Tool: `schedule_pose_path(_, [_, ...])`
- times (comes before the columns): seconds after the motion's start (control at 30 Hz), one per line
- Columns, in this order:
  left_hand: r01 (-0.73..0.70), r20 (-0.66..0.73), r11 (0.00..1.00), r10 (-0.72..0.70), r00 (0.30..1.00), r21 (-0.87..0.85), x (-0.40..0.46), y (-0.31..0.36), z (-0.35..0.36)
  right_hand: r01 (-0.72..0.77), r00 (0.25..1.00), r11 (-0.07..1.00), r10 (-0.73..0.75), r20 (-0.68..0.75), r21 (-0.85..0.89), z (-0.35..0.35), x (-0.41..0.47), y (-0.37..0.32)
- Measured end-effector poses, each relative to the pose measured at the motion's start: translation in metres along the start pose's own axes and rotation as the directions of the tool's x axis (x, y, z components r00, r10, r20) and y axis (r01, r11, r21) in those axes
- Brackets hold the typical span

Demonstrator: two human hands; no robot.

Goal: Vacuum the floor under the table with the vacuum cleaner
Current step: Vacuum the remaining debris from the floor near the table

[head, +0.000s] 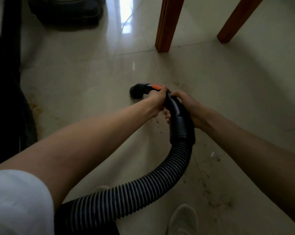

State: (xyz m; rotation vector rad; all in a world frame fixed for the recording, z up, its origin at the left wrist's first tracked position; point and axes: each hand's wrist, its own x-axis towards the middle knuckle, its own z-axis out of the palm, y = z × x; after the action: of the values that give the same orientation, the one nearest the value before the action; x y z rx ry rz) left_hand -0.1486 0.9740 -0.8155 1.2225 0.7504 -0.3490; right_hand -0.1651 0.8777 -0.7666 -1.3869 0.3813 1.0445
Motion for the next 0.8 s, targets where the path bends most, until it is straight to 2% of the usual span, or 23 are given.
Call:
schedule_pose_path(0.13, [-0.004,0.130,0.994,-0.011,0.991,0.112,-0.004,-0.008,0.032,0.023,0.997,0.970,-0.002,-0.083,0.243,-0.020,-0.011,0.007])
schedule_pose_path(0.3, [-0.025,0.208,0.978,-0.019,0.978,0.205,-0.007,-0.019,0.067,0.089,0.955,0.964,-0.011,-0.296,0.252,-0.040,-0.015,0.020])
schedule_pose_path(0.4, [-0.031,0.252,0.974,-0.028,0.967,0.225,-0.008,-0.025,0.080,0.112,0.928,0.958,-0.006,-0.372,0.264,-0.051,-0.022,0.024])
schedule_pose_path(0.63, [-0.069,0.310,0.949,-0.031,0.950,0.307,-0.014,-0.025,0.100,0.157,0.898,0.940,-0.008,-0.439,0.304,-0.070,-0.024,0.030])
schedule_pose_path(0.8, [-0.103,0.350,0.930,-0.028,0.936,0.352,-0.009,-0.023,0.113,0.186,0.903,0.910,-0.010,-0.429,0.371,-0.082,-0.023,0.030])
